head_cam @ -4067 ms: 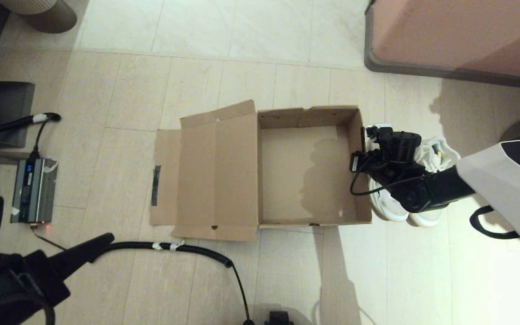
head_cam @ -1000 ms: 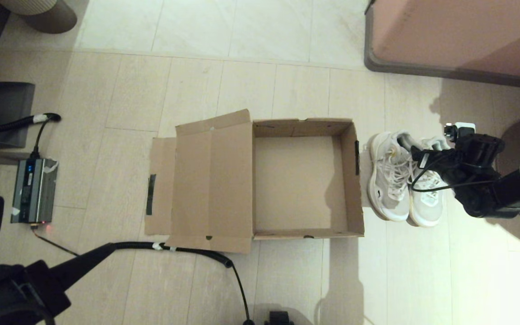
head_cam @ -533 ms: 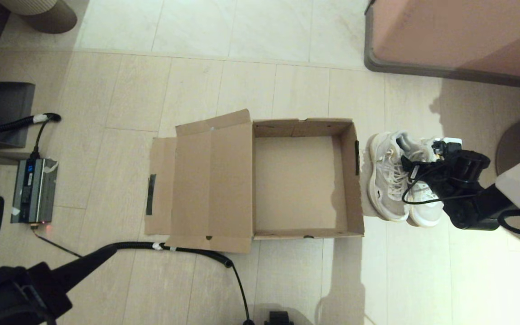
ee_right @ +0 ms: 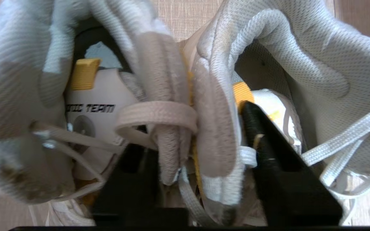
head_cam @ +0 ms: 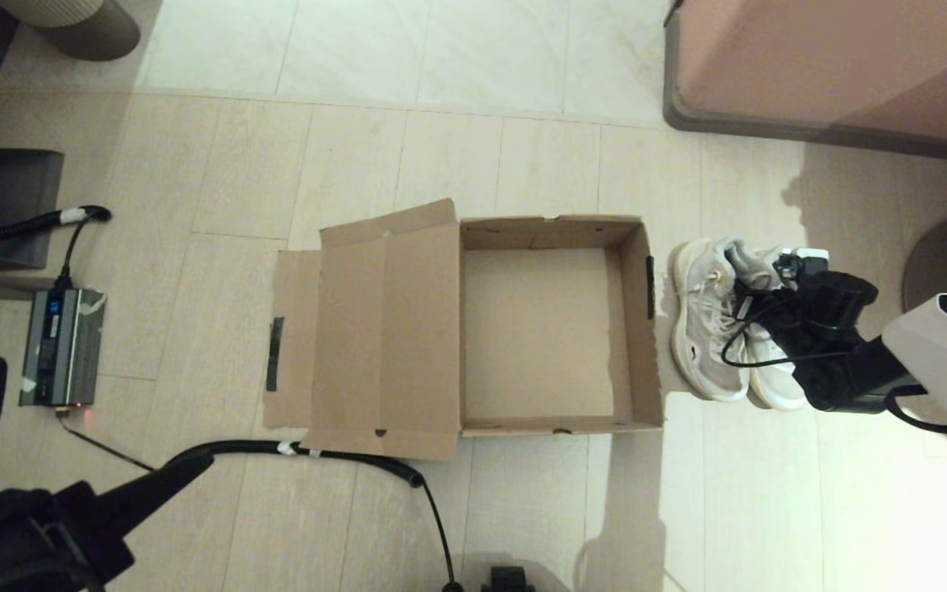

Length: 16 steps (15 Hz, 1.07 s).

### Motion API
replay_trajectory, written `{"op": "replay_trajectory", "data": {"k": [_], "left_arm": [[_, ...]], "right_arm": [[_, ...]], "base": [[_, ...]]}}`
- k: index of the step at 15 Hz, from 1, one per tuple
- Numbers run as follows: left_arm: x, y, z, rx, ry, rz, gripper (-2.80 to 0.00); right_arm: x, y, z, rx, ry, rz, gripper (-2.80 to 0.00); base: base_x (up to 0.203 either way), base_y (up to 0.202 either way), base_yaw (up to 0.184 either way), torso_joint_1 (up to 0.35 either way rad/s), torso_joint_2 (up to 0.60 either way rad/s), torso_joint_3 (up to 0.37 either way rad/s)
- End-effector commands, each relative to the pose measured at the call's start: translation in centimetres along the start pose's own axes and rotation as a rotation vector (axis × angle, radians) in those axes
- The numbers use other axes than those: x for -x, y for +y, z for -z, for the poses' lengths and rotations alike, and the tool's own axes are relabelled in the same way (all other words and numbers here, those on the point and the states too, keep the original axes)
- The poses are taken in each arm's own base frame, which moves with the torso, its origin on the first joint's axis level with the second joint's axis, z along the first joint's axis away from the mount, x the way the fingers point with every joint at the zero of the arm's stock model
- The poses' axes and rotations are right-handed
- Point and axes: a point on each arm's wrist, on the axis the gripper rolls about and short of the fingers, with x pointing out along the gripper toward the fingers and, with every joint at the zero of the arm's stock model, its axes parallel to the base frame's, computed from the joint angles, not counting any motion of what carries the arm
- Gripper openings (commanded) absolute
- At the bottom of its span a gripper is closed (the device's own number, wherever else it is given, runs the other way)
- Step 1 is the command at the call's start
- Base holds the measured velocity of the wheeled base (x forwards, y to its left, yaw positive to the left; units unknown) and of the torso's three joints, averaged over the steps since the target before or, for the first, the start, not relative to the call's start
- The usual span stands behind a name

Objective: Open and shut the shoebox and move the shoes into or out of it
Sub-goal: Put the shoes into the shoe box

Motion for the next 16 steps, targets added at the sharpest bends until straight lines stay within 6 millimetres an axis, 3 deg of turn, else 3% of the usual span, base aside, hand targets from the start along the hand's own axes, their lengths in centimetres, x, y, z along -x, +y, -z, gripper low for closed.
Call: {"op": "replay_trajectory", "data": {"k": [1, 4, 6, 16], "left_arm": [[0.0, 0.0, 0.0, 0.003, -0.002, 0.001, -2.8], [-0.1, -0.1, -0.1, 0.021, 0.002, 0.01, -2.8], [0.0, -0.1, 0.0, 0.021, 0.003, 0.013, -2.8], [0.5, -0.2, 0.0, 0.018, -0.014, 0.022, -2.8]], "right_arm": [[-0.2, -0.1, 0.8, 0.001, 0.006, 0.001, -2.8], [-0.9, 0.0, -0.3, 0.007, -0.026, -0.001, -2.8], [-0.2, 0.1, -3.0, 0.004, -0.043, 0.0, -2.8], [10.0, 1.0, -19.7, -0.009, -0.107, -0.01, -2.8]], "base": [[0.0, 0.0, 0.0, 0.0, 0.0, 0.0], [0.0, 0.0, 0.0, 0.0, 0.0, 0.0], [0.0, 0.0, 0.0, 0.0, 0.0, 0.0], [0.0, 0.0, 0.0, 0.0, 0.0, 0.0]]}}
